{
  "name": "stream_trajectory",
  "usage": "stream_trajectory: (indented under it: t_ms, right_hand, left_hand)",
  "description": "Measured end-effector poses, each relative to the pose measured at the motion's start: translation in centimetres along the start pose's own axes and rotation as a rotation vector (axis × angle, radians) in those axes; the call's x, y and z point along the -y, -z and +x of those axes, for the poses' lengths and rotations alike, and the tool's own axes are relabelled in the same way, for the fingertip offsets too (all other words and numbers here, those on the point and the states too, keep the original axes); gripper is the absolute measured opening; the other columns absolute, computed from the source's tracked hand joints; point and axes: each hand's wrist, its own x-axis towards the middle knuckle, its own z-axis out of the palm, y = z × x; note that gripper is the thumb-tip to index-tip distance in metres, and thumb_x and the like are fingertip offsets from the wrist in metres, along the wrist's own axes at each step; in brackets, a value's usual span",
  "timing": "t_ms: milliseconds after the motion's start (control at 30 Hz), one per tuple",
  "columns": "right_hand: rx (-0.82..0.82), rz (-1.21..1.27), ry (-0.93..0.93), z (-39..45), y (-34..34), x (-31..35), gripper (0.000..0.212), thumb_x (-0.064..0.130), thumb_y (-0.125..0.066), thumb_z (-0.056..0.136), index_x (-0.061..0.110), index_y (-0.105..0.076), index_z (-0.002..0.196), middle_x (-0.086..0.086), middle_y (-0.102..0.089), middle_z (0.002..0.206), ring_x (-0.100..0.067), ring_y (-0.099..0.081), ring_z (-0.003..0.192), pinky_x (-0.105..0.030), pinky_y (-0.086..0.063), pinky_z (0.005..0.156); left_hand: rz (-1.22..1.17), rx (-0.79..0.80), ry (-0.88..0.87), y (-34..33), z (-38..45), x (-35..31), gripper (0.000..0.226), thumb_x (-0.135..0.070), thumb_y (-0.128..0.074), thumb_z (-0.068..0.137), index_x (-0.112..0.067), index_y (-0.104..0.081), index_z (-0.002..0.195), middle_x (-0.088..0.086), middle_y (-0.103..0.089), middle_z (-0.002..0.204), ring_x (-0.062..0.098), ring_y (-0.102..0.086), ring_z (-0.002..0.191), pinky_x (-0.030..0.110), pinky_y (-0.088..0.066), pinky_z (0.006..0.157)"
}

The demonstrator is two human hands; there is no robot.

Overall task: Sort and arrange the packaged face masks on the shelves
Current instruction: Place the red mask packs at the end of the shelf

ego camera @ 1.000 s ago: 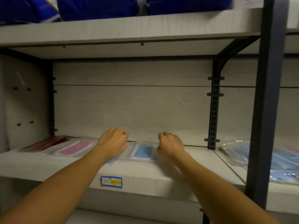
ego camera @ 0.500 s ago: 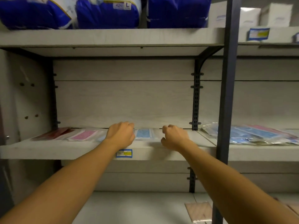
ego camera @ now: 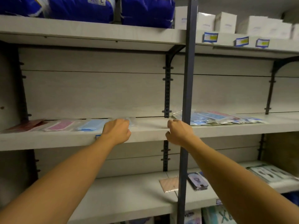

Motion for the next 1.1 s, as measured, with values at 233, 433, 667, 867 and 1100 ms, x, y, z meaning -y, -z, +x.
stream_trajectory:
  t_ms: [233, 433, 667, 867, 1100]
  right_hand:
    - [-0.024, -0.035, -0.057, -2.9, 1.0, -6.4, 0.029, 0.023, -0.061, 0.094, 0.014, -0.056, 0.12, -0.006, -0.057, 0.116, -0.021, -0.054, 0.09, -0.032, -0.049, 0.077]
    - [-0.003, -0.085, -0.131, -3.7, 2.5, -13.3, 0.034, 0.022, -0.059, 0.093, 0.013, -0.056, 0.125, -0.008, -0.059, 0.125, -0.027, -0.062, 0.101, -0.038, -0.056, 0.085]
    - [0.026, -0.102, -0.154, -3.7, 3.5, -21.7, 0.033, 0.021, -0.059, 0.089, 0.014, -0.056, 0.121, -0.006, -0.06, 0.12, -0.025, -0.061, 0.095, -0.039, -0.057, 0.08]
    - [0.061, -0.111, -0.17, -3.6, 2.8, -28.1, 0.037, 0.022, -0.057, 0.091, 0.012, -0.055, 0.126, -0.008, -0.059, 0.126, -0.029, -0.061, 0.104, -0.037, -0.054, 0.083]
    - [0.079, -0.072, -0.184, -3.2, 1.4, -33.5, 0.03, 0.022, -0.058, 0.091, 0.013, -0.055, 0.119, -0.006, -0.06, 0.115, -0.024, -0.06, 0.095, -0.039, -0.056, 0.085]
  left_hand:
    - [-0.09, -0.024, -0.031, 1.2, 1.7, -6.6, 0.022, -0.029, -0.046, 0.096, -0.016, -0.061, 0.104, 0.005, -0.066, 0.108, 0.028, -0.062, 0.089, 0.032, -0.047, 0.068]
    - [-0.147, -0.02, -0.09, 2.0, 3.9, -14.3, 0.021, -0.029, -0.046, 0.096, -0.018, -0.061, 0.105, 0.003, -0.067, 0.103, 0.025, -0.062, 0.085, 0.033, -0.051, 0.068]
    - [-0.322, -0.015, -0.145, 2.1, 6.9, -22.3, 0.017, -0.031, -0.052, 0.096, -0.022, -0.063, 0.105, 0.0, -0.065, 0.096, 0.02, -0.061, 0.081, 0.04, -0.058, 0.073]
    - [-0.381, 0.01, -0.142, 1.8, 10.0, -27.2, 0.018, -0.025, -0.052, 0.094, -0.02, -0.064, 0.107, 0.001, -0.063, 0.098, 0.018, -0.061, 0.082, 0.04, -0.058, 0.075]
    - [-0.337, 0.056, -0.127, 0.6, 12.4, -30.9, 0.015, -0.023, -0.055, 0.094, -0.021, -0.062, 0.107, -0.001, -0.059, 0.106, 0.018, -0.059, 0.087, 0.04, -0.058, 0.079]
